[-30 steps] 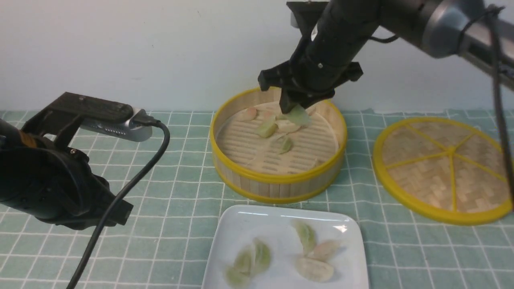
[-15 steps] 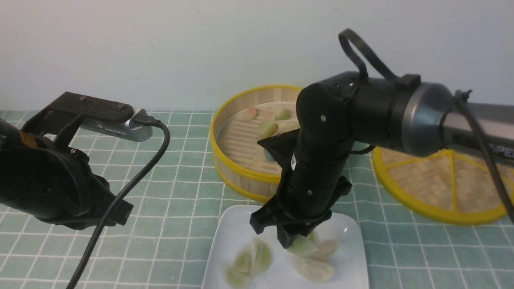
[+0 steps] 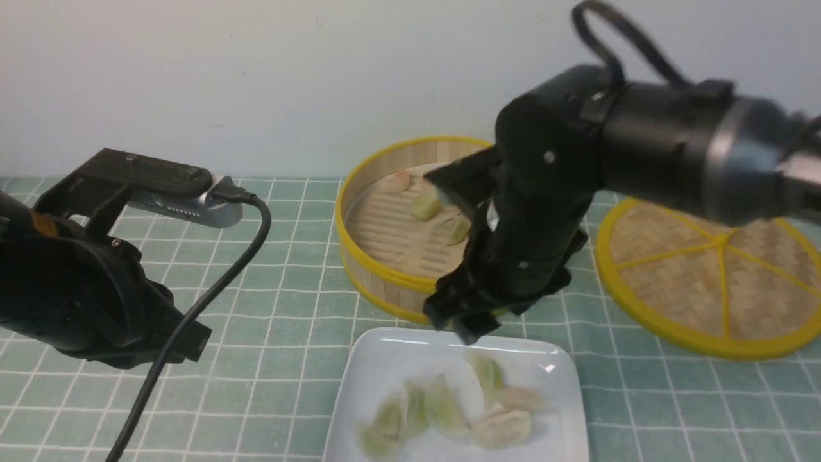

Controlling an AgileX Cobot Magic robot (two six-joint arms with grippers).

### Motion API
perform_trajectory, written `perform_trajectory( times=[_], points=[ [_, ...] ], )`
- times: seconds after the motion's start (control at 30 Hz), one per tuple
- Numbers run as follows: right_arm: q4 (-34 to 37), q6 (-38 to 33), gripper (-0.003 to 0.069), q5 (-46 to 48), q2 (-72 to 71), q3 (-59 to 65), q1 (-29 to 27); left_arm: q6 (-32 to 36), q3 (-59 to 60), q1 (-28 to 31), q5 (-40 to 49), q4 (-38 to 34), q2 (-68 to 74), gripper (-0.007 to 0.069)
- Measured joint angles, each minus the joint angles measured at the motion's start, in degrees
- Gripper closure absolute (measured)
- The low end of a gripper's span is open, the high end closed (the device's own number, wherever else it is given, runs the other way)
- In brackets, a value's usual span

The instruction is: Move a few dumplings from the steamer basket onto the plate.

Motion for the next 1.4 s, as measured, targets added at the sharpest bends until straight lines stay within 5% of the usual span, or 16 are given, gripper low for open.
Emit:
perform_trajectory(
  times=[0.17,0.23,0.57,0.7,0.83,1.13,1.4],
  points=[
    [-10.91,6.7,0.0601,1.34,-19.58,0.83,0.0,0.0,0.13,0.0,-0.25,0.0,0.0,0.0631],
    [-13.01,8.82,0.065,1.34,-26.92,3.21,0.0,0.0,0.64,0.0,-0.75,-0.21,0.0,0.0631],
    [-16.21,14.54,0.0672,-19.31,-63.83,32.33,0.0,3.92,3.41,0.0,-6.18,-7.65,0.0,0.0631],
    [-17.21,16.82,0.0673,-32.08,-85.75,52.08,0.0,10.29,3.41,0.0,-8.04,-16.34,-0.04,0.0631],
    [-20.96,22.51,0.0673,-33.7,-99.79,60.49,0.0,15.3,3.41,0.0,-8.48,-22.18,-0.04,0.0631],
    [-23.68,23.25,0.0673,-30.32,-100.86,63.57,0.44,22.16,5.66,-0.01,-13.02,-28.96,-5.13,0.0631],
    [-23.73,22.48,0.0673,-31.51,-100.86,63.57,0.44,23.95,16.84,-0.07,-19.99,-29.8,-28.28,0.0631]
  ],
)
